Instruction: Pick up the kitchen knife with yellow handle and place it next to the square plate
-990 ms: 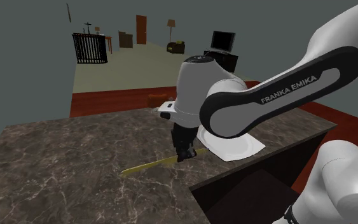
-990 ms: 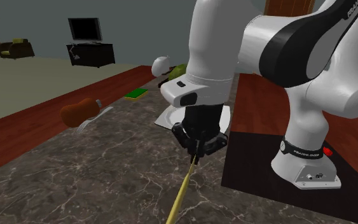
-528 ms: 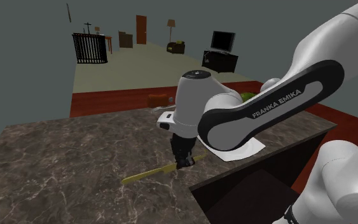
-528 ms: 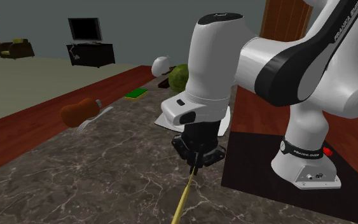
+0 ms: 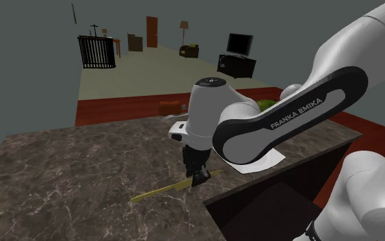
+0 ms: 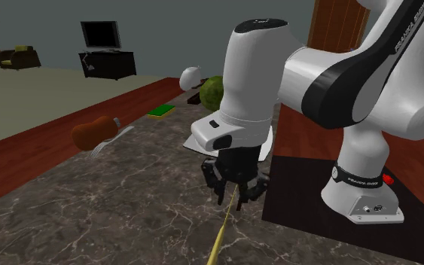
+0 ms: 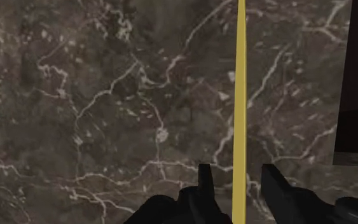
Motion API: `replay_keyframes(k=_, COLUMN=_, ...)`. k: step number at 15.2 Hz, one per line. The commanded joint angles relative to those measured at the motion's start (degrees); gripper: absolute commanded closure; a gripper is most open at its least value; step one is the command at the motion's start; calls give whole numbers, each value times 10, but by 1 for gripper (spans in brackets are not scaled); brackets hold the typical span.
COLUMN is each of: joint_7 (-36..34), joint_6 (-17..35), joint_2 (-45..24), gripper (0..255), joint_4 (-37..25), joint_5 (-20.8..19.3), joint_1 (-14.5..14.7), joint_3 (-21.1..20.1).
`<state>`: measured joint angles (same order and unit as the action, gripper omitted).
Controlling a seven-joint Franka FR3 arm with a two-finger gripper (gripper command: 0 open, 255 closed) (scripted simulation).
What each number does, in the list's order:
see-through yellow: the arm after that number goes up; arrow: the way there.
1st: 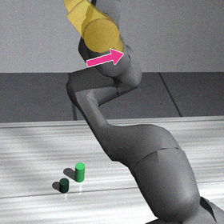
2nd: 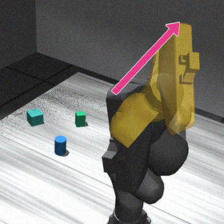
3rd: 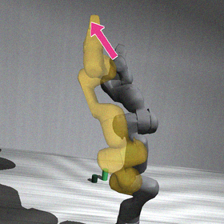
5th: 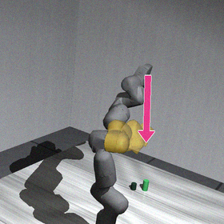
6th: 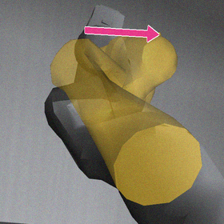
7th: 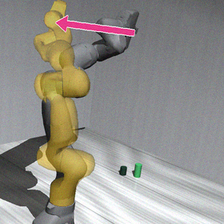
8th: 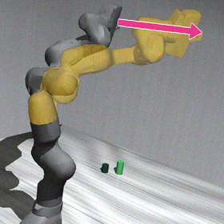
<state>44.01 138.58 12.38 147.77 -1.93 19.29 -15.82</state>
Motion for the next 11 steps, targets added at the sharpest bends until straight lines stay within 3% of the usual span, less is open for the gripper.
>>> replay_keyframes(k=1, joint_7=0, joint_6=0, joint_2=0, gripper=0, joint_4=0, joint_5=0, joint_1=0, joint_3=0)
replay_keyframes(k=5, joint_7=0, joint_6=0, joint_2=0, gripper=0, joint_4=0, joint_5=0, joint_1=0, joint_3=0)
replay_keyframes(k=9, joint_7=14, joint_6=-83, joint_2=55, gripper=0, joint_4=-30, joint_5=19, joint_1=9, joint_3=6)
replay_keyframes(k=11, joint_7=14, joint_6=-83, joint_2=55, gripper=0, joint_4=-30, joint_5=19, joint_1=9, joint_3=6)
